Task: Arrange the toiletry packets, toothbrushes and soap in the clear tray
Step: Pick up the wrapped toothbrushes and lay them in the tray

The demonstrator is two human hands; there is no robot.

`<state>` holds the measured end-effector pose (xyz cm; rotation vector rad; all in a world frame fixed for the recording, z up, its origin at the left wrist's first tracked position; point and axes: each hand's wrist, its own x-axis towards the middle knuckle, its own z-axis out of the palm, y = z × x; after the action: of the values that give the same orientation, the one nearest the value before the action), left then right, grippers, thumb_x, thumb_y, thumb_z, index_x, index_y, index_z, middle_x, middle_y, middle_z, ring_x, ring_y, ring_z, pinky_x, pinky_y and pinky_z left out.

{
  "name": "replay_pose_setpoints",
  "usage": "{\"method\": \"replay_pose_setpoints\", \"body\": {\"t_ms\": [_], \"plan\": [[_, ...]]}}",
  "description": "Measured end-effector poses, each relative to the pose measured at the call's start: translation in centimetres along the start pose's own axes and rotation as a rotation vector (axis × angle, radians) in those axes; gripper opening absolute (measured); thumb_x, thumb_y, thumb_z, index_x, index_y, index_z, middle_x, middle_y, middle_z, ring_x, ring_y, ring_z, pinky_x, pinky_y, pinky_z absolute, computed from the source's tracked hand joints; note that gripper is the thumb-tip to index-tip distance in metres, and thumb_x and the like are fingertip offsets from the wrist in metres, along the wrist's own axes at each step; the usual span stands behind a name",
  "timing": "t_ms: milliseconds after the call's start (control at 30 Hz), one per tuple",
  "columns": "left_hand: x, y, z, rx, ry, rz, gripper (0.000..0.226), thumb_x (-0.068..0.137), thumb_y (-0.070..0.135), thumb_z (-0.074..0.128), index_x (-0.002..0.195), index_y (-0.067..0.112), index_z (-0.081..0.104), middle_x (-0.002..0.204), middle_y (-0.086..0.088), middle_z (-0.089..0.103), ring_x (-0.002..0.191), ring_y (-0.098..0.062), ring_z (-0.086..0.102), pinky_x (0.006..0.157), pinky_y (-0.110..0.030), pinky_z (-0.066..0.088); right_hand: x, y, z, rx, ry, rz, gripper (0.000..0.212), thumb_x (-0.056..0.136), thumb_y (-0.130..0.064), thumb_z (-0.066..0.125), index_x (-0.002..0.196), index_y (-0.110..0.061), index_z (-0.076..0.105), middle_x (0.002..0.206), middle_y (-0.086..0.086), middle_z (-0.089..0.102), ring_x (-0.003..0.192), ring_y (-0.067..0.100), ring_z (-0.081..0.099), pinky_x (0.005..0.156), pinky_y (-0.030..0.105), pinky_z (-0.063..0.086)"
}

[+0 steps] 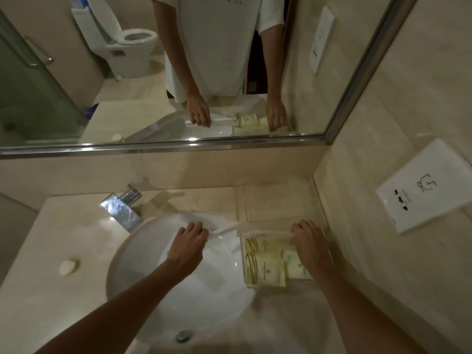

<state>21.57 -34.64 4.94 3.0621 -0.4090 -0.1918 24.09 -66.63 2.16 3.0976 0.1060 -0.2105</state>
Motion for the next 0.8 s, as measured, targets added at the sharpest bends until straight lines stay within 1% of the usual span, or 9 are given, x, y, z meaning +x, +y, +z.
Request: {"method": "replay_pose_setpoints", "body": {"t_ms": [67, 167, 300, 400, 467, 600, 633, 700, 800], "plan": [[0.2, 0.0, 0.1, -0.004, 0.0, 0.0, 0.026, 0.066, 0.0, 0.07, 0.086, 0.014, 0.062, 0.087, -0.004, 0.058, 0.076, -0.023, 0.054, 0.063, -0.035, 0.048, 0.0, 0.0, -0.1, -0.012, -0.007, -0.01, 0.025, 0.067, -0.008, 0.073, 0.086, -0.019, 0.061, 0.085, 0.002, 0.061, 0.08, 0.023, 0.058, 0.066, 0.037, 0.051], [0.4, 0.0, 0.0, 0.003, 0.005, 0.009, 0.028, 0.061, -0.001, 0.073, 0.082, 0.014, 0.062, 0.084, -0.003, 0.057, 0.073, -0.024, 0.054, 0.06, -0.033, 0.048, -0.4, -0.1, -0.3, -0.03, 0.009, -0.022, 0.024, 0.071, -0.004, 0.067, 0.089, -0.017, 0.057, 0.087, 0.004, 0.059, 0.078, 0.022, 0.058, 0.065, 0.036, 0.051], [0.9, -0.2, 0.2, -0.012, 0.01, 0.005, 0.028, 0.061, 0.0, 0.074, 0.082, 0.015, 0.062, 0.083, -0.001, 0.057, 0.071, -0.022, 0.053, 0.058, -0.033, 0.049, -0.7, -0.9, -0.9, -0.027, 0.037, -0.031, 0.026, 0.075, -0.006, 0.07, 0.095, -0.017, 0.059, 0.087, 0.002, 0.063, 0.073, 0.015, 0.062, 0.057, 0.027, 0.048], [1.0, 0.1, 0.4, -0.022, 0.015, 0.015, 0.029, 0.062, -0.001, 0.075, 0.084, 0.015, 0.063, 0.083, 0.0, 0.056, 0.07, -0.02, 0.051, 0.059, -0.032, 0.049, -0.8, -1.1, -1.0, 0.003, 0.036, -0.036, 0.027, 0.074, -0.004, 0.072, 0.097, -0.015, 0.062, 0.085, 0.002, 0.066, 0.07, 0.014, 0.064, 0.053, 0.025, 0.05], [1.1, 0.3, 0.6, -0.032, 0.02, 0.024, 0.027, 0.065, 0.001, 0.075, 0.085, 0.014, 0.063, 0.083, 0.0, 0.057, 0.07, -0.019, 0.051, 0.059, -0.031, 0.048, -0.5, -1.3, -0.5, -0.004, 0.032, -0.027, 0.025, 0.073, -0.007, 0.076, 0.092, -0.016, 0.062, 0.08, 0.001, 0.067, 0.065, 0.014, 0.063, 0.051, 0.025, 0.048], [1.5, 1.0, 1.2, -0.032, 0.017, 0.043, 0.021, 0.072, 0.008, 0.074, 0.088, 0.017, 0.063, 0.086, 0.001, 0.056, 0.074, -0.017, 0.05, 0.063, -0.029, 0.046, 0.2, -1.7, 0.7, 0.069, 0.082, 0.019, 0.017, 0.074, -0.018, 0.079, 0.076, -0.016, 0.062, 0.062, -0.001, 0.063, 0.05, 0.013, 0.057, 0.045, 0.023, 0.033], [1.6, 1.3, 1.2, -0.028, 0.011, 0.052, 0.021, 0.073, 0.009, 0.073, 0.089, 0.017, 0.063, 0.087, 0.002, 0.056, 0.075, -0.017, 0.05, 0.064, -0.028, 0.046, 0.2, -1.8, 0.9, 0.105, 0.099, 0.019, 0.017, 0.076, -0.02, 0.078, 0.073, -0.016, 0.062, 0.06, -0.001, 0.061, 0.048, 0.014, 0.056, 0.044, 0.024, 0.033], [1.7, 1.9, 1.2, -0.018, 0.007, 0.075, 0.022, 0.074, 0.011, 0.074, 0.091, 0.018, 0.064, 0.088, 0.002, 0.056, 0.075, -0.016, 0.051, 0.064, -0.028, 0.045, 0.0, -1.9, 1.1, 0.169, 0.127, -0.004, 0.018, 0.078, -0.021, 0.075, 0.068, -0.017, 0.061, 0.057, -0.001, 0.06, 0.049, 0.015, 0.054, 0.044, 0.025, 0.038], [2.0, 2.7, 1.0, -0.03, -0.001, 0.091, 0.02, 0.076, 0.013, 0.072, 0.092, 0.019, 0.063, 0.088, 0.003, 0.056, 0.076, -0.015, 0.051, 0.064, -0.028, 0.046, -0.3, -2.0, 0.8, 0.167, 0.179, -0.062, 0.02, 0.077, -0.021, 0.077, 0.063, -0.017, 0.063, 0.057, 0.0, 0.06, 0.052, 0.016, 0.055, 0.048, 0.029, 0.045]]}}
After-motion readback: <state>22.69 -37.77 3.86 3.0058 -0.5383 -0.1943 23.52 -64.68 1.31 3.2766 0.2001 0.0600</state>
